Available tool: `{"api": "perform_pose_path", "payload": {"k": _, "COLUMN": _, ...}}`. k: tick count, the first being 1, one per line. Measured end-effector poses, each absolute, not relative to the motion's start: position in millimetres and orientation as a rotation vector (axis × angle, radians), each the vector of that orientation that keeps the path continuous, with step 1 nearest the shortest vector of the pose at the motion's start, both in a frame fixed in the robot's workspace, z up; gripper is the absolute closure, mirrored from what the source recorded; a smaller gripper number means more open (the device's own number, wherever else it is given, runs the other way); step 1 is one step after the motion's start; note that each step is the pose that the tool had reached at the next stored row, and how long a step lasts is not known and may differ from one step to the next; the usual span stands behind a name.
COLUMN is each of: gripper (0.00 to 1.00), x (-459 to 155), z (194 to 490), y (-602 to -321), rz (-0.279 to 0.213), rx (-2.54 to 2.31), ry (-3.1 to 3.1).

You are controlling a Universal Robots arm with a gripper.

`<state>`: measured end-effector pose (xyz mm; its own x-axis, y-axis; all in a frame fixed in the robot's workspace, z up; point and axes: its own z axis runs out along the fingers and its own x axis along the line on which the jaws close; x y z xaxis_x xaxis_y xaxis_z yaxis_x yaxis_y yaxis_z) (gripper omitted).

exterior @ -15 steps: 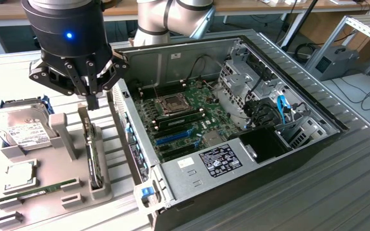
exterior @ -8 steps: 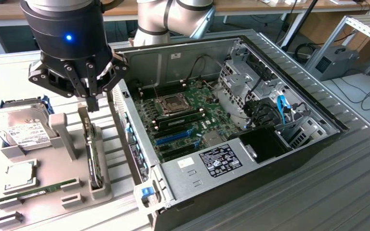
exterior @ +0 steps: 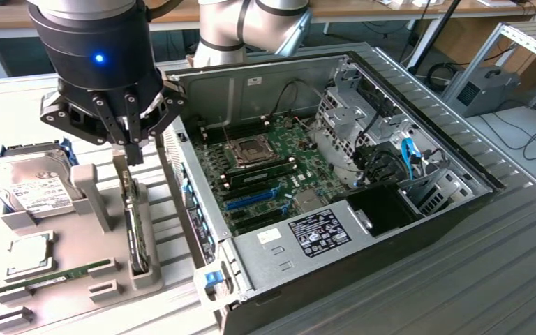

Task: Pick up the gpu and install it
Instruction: 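Reach for the gpu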

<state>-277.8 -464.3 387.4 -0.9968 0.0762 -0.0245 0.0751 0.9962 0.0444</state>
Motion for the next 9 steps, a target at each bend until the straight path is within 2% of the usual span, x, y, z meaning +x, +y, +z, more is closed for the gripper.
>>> {"api": "perform_pose_path", "payload": {"k": 9, "gripper": 0.89, "x": -279.0, "z": 387.1, "y": -470.4, "rz": 0.068, "rx": 0.118, "ry": 3.113}}
